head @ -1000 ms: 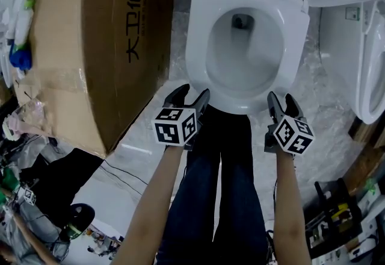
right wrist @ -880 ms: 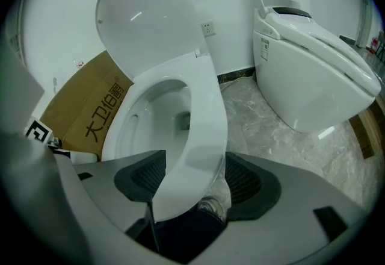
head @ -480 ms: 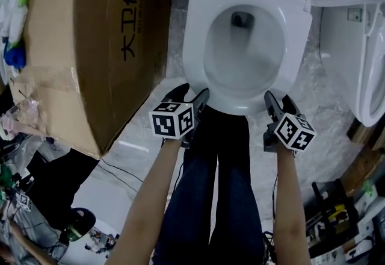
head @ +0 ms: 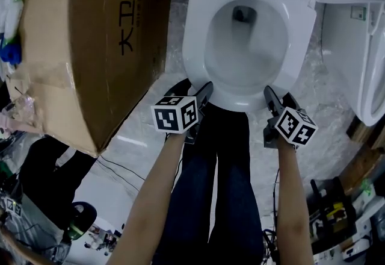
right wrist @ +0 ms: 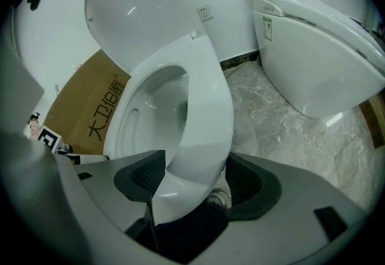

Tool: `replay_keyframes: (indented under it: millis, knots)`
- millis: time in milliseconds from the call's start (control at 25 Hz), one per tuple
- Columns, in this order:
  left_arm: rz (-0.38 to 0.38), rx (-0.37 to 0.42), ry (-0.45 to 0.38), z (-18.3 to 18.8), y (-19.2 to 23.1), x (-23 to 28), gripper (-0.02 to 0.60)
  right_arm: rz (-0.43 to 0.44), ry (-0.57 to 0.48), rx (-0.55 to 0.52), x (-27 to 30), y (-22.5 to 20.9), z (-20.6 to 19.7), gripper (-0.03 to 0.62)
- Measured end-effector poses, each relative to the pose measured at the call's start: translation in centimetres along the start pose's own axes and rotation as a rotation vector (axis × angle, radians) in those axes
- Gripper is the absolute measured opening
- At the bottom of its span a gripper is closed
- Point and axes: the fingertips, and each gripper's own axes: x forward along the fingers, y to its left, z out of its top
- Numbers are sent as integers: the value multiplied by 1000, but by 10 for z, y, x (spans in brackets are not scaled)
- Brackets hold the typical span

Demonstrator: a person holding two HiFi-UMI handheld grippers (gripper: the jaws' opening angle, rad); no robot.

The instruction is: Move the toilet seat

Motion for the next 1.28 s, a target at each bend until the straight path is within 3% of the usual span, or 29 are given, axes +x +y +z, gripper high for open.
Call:
replay_keyframes:
  millis: [360,520,1280]
  knots:
    - [0,14,-20,1,-6,-8,278,-5,6,43,-8,0,2,305]
    - [17,107,-21,-1,-10,-18,278,2,-33,107,-19,4,6,304]
    - [-111,241,-141,19,-53,-90,282,21,-98,136,-81,39,36,299]
